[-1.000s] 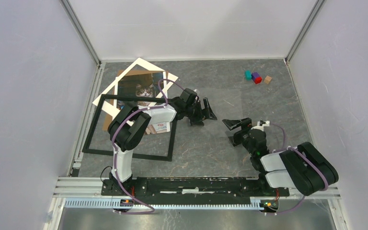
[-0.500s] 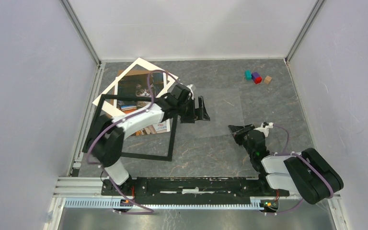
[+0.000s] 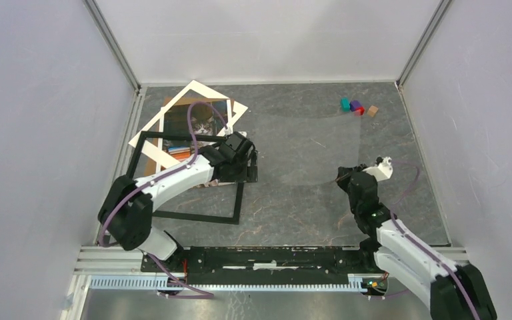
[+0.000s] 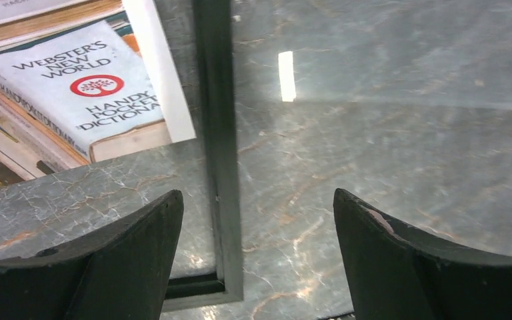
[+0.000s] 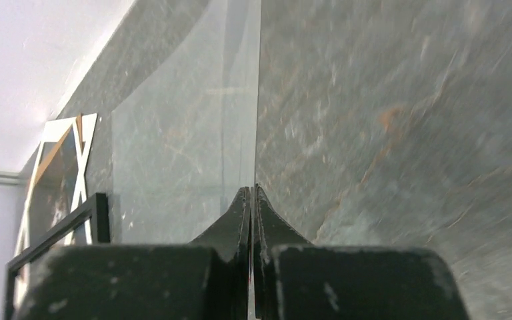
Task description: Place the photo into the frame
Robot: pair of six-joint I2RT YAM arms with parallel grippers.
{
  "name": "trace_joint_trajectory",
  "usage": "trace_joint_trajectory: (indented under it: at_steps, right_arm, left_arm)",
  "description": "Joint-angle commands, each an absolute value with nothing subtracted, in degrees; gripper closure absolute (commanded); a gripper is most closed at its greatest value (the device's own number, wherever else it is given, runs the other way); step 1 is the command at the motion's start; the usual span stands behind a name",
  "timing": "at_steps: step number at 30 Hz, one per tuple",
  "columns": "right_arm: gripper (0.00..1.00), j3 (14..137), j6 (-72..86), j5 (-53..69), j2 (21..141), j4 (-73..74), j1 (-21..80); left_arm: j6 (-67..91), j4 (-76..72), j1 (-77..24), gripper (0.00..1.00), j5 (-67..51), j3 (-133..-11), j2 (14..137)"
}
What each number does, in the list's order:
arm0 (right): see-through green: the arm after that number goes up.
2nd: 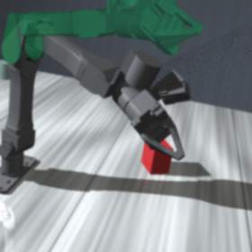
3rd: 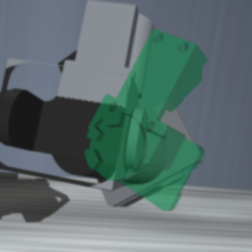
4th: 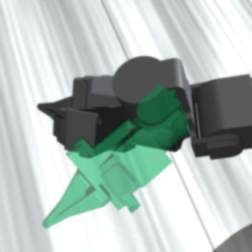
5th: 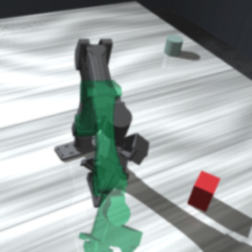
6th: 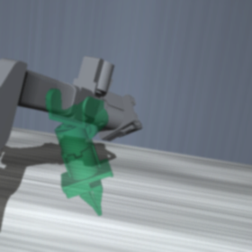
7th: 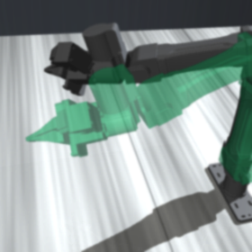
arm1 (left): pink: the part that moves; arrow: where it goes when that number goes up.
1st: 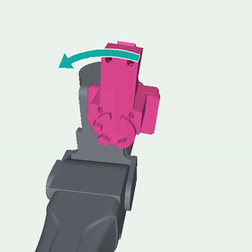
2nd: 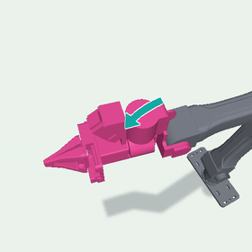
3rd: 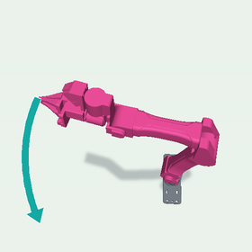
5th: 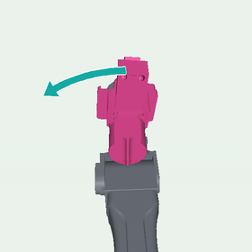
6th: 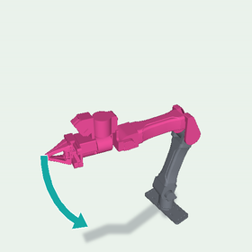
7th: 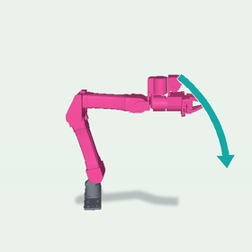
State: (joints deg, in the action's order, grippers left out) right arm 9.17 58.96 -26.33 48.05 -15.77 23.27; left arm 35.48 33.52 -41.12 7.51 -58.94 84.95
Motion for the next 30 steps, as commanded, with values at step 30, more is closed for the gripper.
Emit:
trace_joint_trajectory:
  at_steps: [30]
  right_arm:
    - [1.0, 64.14, 5.72, -31.81, 32.9, 21.2, 22.85]
  left_arm:
    - [43.16, 23.64, -54.59, 0.17, -14.02, -96.6, 125.84]
